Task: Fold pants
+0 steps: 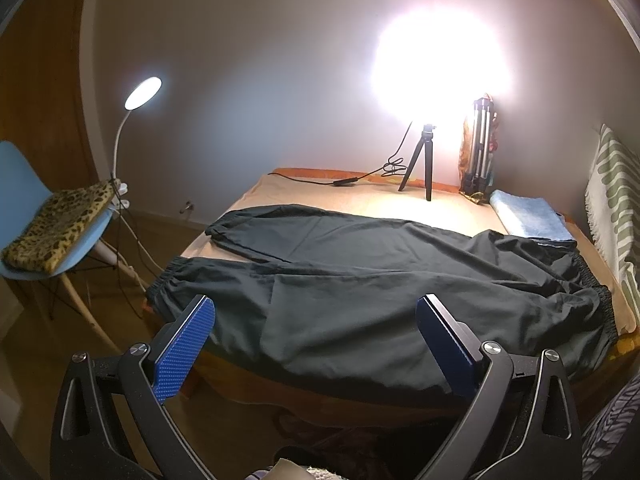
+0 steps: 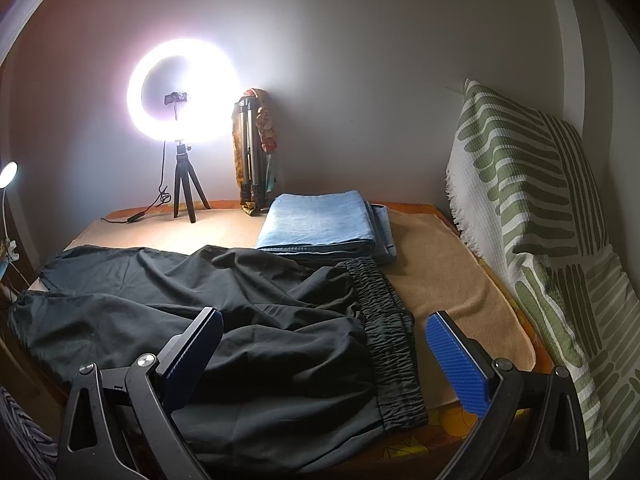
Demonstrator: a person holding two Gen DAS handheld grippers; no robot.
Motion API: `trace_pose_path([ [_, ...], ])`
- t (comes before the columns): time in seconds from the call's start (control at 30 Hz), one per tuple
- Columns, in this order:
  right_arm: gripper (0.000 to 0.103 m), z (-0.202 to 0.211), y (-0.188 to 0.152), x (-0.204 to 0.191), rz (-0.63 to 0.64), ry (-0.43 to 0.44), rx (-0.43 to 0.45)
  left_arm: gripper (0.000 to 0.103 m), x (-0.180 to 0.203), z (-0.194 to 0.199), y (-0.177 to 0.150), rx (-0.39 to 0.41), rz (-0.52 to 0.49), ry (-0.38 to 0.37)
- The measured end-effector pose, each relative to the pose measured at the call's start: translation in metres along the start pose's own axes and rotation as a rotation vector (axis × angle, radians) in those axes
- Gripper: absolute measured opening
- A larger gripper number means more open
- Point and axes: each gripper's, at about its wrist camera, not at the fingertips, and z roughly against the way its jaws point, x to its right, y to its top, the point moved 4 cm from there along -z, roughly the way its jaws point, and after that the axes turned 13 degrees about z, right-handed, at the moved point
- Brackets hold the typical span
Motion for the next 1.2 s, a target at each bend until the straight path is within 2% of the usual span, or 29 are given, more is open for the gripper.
trace_pose_path([
  [1.2, 0.103, -0.005, 0.001, -0.010, 0.005, 0.018, 0.000, 0.101, -0.004, 0.002, -0.001, 0.003, 0.015, 0.000],
])
